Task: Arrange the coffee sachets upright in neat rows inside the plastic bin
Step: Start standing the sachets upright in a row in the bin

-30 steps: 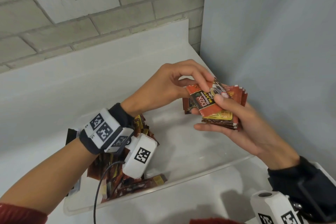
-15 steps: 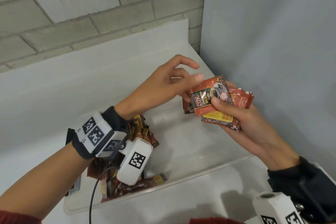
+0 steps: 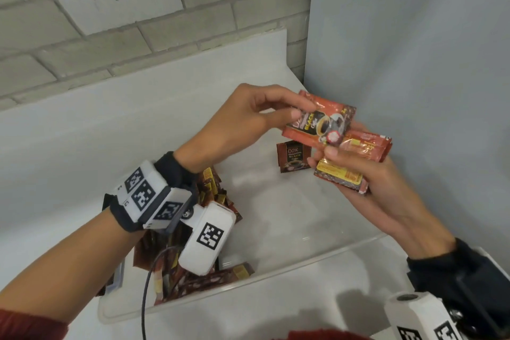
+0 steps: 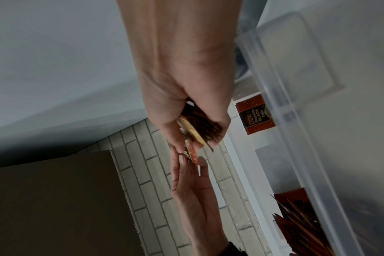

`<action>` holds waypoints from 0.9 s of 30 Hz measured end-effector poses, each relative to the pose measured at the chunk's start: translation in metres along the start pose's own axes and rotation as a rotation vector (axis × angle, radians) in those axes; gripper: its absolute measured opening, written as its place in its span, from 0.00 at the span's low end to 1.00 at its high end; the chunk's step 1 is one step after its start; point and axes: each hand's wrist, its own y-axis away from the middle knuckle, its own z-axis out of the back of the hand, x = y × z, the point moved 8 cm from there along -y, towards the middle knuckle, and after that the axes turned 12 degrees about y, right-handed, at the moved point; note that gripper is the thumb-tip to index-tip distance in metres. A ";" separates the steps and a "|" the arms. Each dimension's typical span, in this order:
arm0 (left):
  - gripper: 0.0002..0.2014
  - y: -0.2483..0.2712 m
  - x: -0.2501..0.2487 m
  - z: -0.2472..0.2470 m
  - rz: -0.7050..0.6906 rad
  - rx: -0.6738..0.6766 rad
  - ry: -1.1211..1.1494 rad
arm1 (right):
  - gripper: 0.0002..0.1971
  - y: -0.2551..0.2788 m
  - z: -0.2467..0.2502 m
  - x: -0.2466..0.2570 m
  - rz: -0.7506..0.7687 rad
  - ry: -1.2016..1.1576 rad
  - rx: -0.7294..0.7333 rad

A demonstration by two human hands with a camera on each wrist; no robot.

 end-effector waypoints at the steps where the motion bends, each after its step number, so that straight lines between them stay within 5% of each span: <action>1: 0.10 -0.001 -0.002 0.003 -0.002 0.002 -0.013 | 0.27 0.000 0.003 0.001 0.016 -0.051 -0.032; 7: 0.08 -0.008 0.004 0.011 0.034 0.090 -0.257 | 0.23 0.002 0.024 0.005 0.109 -0.322 -0.240; 11: 0.10 -0.011 0.019 -0.012 -0.071 0.304 -0.636 | 0.21 0.003 0.022 0.006 0.105 -0.300 -0.254; 19: 0.14 -0.019 0.065 -0.051 -0.056 0.549 -0.944 | 0.22 0.004 0.020 0.007 0.107 -0.301 -0.238; 27: 0.15 -0.020 0.072 -0.059 -0.127 0.543 -1.104 | 0.21 0.004 0.019 0.007 0.097 -0.297 -0.225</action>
